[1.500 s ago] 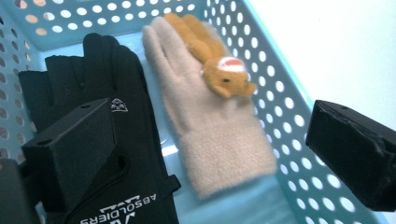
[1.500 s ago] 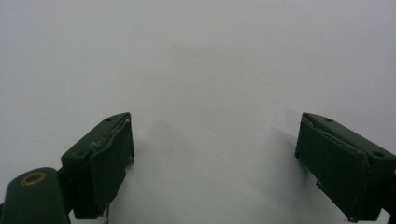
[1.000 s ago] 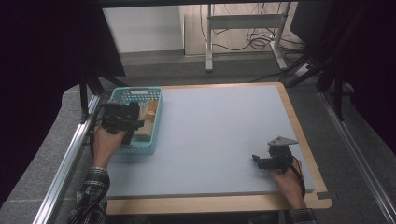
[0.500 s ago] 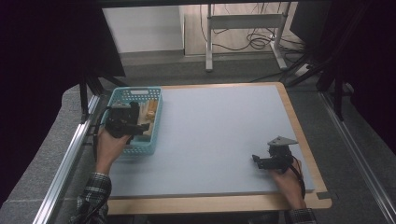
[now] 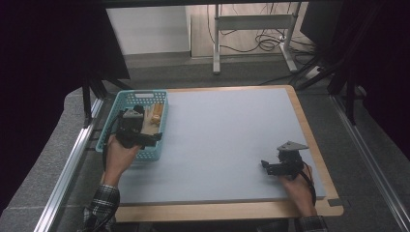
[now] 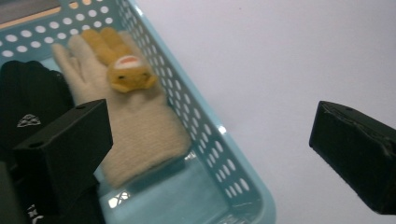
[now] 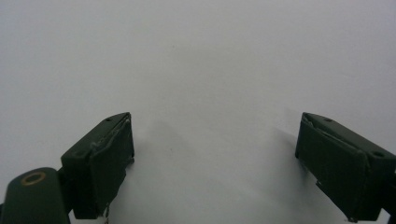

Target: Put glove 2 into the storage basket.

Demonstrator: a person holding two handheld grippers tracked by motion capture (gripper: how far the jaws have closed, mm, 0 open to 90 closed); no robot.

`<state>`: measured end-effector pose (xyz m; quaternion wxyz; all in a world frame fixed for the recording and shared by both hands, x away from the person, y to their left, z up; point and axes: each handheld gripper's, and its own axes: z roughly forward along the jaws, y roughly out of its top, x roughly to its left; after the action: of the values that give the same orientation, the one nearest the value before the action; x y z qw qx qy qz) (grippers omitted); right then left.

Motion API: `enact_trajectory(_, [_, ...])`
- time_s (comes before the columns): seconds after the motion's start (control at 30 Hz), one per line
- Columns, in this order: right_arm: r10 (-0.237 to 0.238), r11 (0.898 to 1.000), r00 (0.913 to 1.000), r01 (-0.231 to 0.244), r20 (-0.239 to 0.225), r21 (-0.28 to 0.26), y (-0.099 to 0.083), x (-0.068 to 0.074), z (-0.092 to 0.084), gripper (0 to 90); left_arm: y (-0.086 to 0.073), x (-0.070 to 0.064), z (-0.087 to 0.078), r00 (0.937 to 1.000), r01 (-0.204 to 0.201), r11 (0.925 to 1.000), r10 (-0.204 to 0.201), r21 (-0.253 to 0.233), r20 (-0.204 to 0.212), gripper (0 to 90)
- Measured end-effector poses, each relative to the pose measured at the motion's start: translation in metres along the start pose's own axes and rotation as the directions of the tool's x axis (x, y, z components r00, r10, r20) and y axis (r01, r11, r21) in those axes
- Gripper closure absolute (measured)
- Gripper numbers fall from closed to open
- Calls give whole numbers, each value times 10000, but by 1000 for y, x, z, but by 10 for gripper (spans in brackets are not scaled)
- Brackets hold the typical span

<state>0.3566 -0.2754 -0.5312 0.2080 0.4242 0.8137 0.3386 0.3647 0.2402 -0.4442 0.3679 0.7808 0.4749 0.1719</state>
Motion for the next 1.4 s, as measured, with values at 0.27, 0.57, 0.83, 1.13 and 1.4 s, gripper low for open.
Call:
enact_trajectory(0.27, [-7,10000,10000,7,1,-2,0,0,0,111,-1,-12,4,9997,-209,9998,209,-23,149,0])
enact_trajectory(0.57, [-9,10000,10000,9,-1,-4,0,0,0,111,-3,-27,7,9986,-365,9991,372,-204,384,0])
enact_trajectory(0.83, [-12,10000,10000,12,-2,-8,0,0,0,112,-6,-40,11,9967,-547,9979,567,-355,578,0])
enact_trajectory(1.13, [-14,10000,10000,14,-2,-9,0,0,0,111,-8,-56,15,9928,-841,9954,876,-449,817,0])
enact_trajectory(1.4, [-16,10000,10000,16,-5,-9,0,0,0,111,-9,-69,20,9902,-1023,9936,1062,-470,908,0])
